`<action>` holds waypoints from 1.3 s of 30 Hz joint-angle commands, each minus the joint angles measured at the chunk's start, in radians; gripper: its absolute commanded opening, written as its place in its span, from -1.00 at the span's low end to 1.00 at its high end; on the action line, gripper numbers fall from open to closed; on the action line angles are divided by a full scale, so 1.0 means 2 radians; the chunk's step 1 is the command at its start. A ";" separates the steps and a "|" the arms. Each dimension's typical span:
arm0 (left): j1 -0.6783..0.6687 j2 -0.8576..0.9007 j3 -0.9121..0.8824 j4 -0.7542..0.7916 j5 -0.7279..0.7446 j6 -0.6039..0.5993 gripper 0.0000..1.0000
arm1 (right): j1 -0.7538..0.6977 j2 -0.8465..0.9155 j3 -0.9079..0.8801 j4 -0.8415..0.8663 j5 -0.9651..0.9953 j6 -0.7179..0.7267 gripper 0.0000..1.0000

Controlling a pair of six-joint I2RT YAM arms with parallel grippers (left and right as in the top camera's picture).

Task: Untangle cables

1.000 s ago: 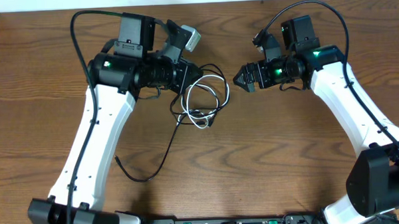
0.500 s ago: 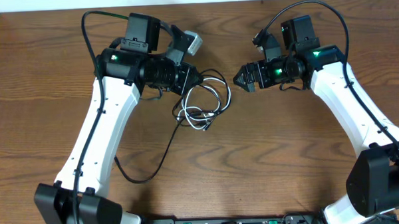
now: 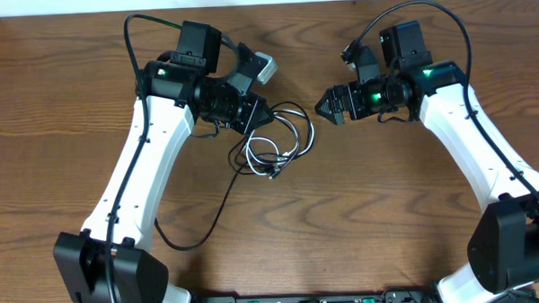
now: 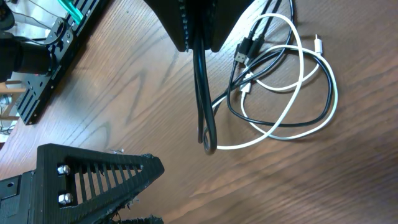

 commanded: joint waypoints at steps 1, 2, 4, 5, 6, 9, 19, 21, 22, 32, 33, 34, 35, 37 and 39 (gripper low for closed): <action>-0.002 0.002 -0.004 0.000 -0.004 0.012 -0.85 | 0.002 0.003 0.000 -0.001 0.000 -0.005 0.99; -0.002 0.002 -0.004 0.001 -0.004 0.012 -0.85 | 0.002 0.003 0.000 -0.001 0.001 -0.005 0.99; -0.002 0.002 -0.004 0.001 -0.004 0.012 -0.85 | 0.002 0.003 0.000 -0.001 0.001 -0.005 0.99; -0.002 0.002 -0.004 0.001 -0.004 0.012 -0.85 | 0.002 0.003 0.000 -0.001 0.001 -0.005 0.99; -0.002 0.002 -0.004 0.001 -0.004 0.012 -0.86 | 0.002 0.003 0.000 -0.001 0.001 -0.005 0.98; -0.002 0.002 -0.004 0.001 -0.004 0.012 -0.85 | 0.002 0.003 0.000 -0.001 0.001 -0.005 0.98; -0.008 0.003 -0.011 0.003 0.003 0.013 -0.85 | 0.002 0.003 0.000 -0.001 0.001 -0.005 0.99; -0.011 0.006 -0.013 0.002 -0.005 0.012 -0.85 | 0.002 0.003 0.000 -0.001 0.001 -0.005 0.98; -0.011 0.009 -0.013 0.002 -0.011 0.012 -0.85 | 0.002 0.003 0.000 -0.001 0.001 -0.005 0.99; -0.011 0.072 -0.015 0.008 -0.030 0.038 -0.85 | 0.002 0.003 0.000 -0.001 0.001 -0.005 0.99; -0.011 0.076 -0.015 0.009 -0.030 0.041 -0.84 | 0.002 0.003 0.000 -0.001 0.001 -0.005 0.99; -0.011 0.080 -0.015 0.013 -0.030 0.042 -0.77 | 0.002 0.003 0.000 -0.001 0.001 -0.005 0.99; -0.011 0.082 -0.015 0.014 -0.030 0.042 -0.70 | 0.002 0.003 0.000 -0.001 0.001 -0.005 0.99; -0.011 0.083 -0.015 0.018 -0.030 0.042 -0.32 | 0.002 0.003 0.000 -0.001 0.001 -0.005 0.99; -0.011 0.083 -0.014 0.022 -0.030 0.042 -0.03 | 0.002 0.003 0.000 -0.001 0.000 -0.005 0.99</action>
